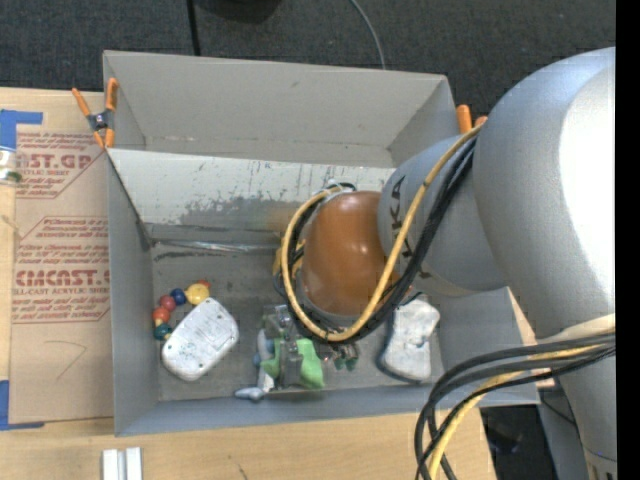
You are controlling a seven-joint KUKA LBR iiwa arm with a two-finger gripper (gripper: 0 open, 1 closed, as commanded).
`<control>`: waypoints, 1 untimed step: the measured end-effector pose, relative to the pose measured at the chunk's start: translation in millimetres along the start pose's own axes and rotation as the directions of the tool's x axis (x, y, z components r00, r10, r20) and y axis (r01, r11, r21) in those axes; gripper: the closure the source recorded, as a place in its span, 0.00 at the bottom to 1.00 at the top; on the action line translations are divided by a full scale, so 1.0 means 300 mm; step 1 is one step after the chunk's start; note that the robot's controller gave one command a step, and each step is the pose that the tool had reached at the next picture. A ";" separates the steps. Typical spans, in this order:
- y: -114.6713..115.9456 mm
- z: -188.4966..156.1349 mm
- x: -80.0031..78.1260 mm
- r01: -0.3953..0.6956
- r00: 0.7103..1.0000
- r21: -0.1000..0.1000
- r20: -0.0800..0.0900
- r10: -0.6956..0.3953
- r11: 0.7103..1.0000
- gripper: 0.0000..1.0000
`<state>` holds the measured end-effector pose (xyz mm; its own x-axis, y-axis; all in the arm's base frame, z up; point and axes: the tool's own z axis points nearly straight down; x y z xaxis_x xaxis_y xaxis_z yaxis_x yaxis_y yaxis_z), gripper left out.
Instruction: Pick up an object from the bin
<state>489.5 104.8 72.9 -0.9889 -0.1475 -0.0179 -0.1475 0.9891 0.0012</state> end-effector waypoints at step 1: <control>0.051 -0.518 0.013 -0.018 1.000 -0.001 0.005 0.018 1.000 1.00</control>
Offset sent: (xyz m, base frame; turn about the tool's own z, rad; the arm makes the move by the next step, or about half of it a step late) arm 0.0000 0.0000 0.0000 0.0000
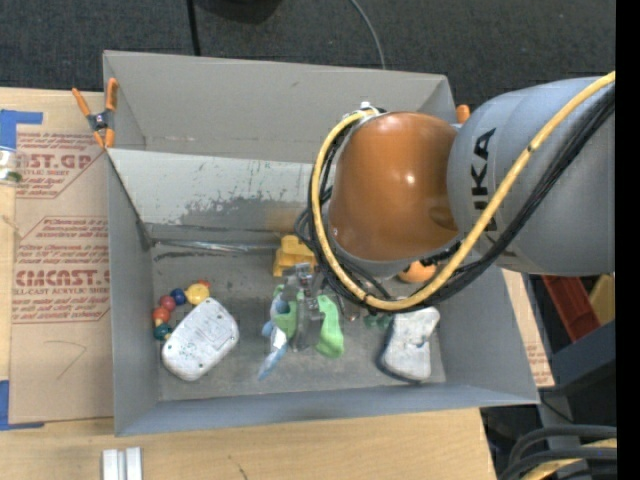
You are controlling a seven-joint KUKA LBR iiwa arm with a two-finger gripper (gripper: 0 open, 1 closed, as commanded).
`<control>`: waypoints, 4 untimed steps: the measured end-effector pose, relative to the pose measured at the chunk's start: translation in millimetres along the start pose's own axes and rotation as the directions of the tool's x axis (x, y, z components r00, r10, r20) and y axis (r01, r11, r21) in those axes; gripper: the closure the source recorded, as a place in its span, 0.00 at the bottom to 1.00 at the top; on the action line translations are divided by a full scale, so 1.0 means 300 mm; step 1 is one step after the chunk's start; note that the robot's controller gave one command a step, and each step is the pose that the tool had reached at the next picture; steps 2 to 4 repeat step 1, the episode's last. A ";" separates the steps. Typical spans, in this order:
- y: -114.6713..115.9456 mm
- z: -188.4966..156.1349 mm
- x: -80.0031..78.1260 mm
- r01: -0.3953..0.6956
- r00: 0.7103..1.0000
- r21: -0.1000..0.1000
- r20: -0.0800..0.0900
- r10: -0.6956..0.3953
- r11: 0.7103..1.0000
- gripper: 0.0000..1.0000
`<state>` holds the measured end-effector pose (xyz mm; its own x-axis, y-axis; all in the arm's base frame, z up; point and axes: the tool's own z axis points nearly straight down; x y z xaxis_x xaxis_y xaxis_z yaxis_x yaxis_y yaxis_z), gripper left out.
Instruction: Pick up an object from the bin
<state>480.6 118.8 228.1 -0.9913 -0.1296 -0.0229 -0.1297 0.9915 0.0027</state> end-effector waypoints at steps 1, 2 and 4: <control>0.000 0.003 0.002 0.000 1.000 0.000 -0.002 0.000 1.000 1.00; 0.000 0.003 0.002 0.000 1.000 0.000 -0.002 0.000 1.000 1.00; 0.000 0.003 0.002 0.000 1.000 0.000 -0.002 0.000 1.000 1.00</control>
Offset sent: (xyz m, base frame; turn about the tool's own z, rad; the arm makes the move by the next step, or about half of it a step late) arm 0.0873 0.0532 -0.0330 -0.3941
